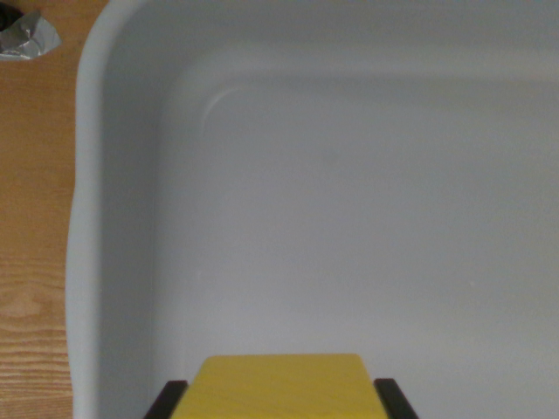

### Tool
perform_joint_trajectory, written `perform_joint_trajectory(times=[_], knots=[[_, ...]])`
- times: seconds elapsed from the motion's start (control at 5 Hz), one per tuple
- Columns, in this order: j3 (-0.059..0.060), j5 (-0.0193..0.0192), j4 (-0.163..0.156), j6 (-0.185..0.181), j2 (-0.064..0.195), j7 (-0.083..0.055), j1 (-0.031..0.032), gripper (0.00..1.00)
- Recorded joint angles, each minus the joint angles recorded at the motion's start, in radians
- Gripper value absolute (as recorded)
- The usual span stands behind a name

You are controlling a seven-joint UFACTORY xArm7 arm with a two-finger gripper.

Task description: Pick yellow cube

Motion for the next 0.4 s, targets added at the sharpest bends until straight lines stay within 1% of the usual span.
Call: perform_joint_trajectory(times=[0.4], knots=[[0.0,0.0006,0.004,0.006,-0.002,0.0,-0.0002,1.0]])
